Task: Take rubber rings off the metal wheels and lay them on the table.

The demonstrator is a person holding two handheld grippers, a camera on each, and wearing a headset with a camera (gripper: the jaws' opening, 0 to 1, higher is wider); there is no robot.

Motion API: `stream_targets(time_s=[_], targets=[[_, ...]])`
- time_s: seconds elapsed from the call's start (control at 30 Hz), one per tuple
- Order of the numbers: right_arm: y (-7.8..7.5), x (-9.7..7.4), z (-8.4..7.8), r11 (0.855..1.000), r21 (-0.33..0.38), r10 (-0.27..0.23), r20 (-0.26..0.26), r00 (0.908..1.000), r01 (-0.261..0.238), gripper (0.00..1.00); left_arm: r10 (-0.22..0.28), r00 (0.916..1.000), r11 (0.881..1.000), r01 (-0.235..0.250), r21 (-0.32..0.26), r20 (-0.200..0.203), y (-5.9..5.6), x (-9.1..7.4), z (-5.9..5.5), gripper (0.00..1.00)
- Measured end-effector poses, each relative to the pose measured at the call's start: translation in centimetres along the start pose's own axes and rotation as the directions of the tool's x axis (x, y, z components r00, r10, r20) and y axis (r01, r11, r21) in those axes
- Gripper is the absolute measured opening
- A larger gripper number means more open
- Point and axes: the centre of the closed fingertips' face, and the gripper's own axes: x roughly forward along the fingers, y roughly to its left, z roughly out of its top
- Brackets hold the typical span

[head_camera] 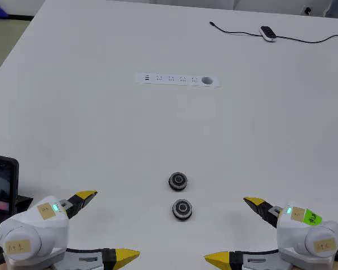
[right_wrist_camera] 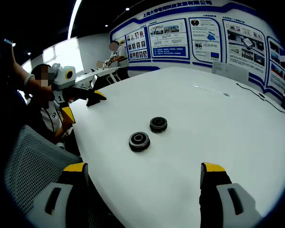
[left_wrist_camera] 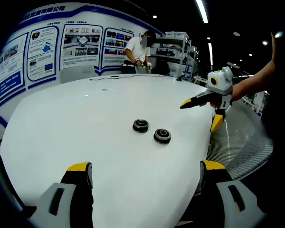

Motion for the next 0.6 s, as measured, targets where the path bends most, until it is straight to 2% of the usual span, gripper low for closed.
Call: stream_targets(time_s=[0.6], targets=[[0.19, 0.75, 0.02, 1.000, 0.023, 0.019, -0.014, 0.9997, -0.018, 0.99, -0.010, 0.9998, 1.000, 0.009, -0.008, -0.015, 0.17, 0.51, 0.03, 0.92]])
